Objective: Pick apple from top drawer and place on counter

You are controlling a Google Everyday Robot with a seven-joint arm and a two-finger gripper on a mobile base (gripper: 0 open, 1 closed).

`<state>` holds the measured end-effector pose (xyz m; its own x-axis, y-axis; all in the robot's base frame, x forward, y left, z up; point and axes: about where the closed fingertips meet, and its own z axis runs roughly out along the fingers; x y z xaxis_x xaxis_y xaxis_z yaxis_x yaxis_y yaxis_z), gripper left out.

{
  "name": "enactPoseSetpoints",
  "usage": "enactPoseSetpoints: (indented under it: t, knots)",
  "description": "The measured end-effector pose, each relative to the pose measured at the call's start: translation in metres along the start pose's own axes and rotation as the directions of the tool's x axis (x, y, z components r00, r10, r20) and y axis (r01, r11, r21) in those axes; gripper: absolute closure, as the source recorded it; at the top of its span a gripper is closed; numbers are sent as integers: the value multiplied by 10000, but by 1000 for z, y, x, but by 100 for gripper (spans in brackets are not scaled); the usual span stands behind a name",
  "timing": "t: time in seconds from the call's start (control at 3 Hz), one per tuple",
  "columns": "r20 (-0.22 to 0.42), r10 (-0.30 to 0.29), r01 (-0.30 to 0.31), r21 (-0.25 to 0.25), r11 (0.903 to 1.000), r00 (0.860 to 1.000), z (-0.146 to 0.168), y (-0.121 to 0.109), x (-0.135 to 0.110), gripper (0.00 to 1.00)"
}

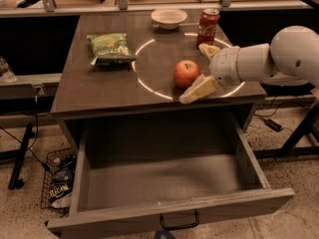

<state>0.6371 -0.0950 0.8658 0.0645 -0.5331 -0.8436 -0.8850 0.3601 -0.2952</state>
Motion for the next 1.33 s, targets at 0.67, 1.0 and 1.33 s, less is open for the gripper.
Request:
enactPoseSetpoints:
  t: [0.67, 1.0, 1.33]
  knots:
    - [716, -1117, 875, 2807, 9558, 9912, -105, -52, -52, 0]
    - [895, -2365, 1729, 4484, 8770, 9675, -179, -81, -97, 0]
    - [857, -2602, 1923, 4652, 8641, 9618, -186, -84, -103, 0]
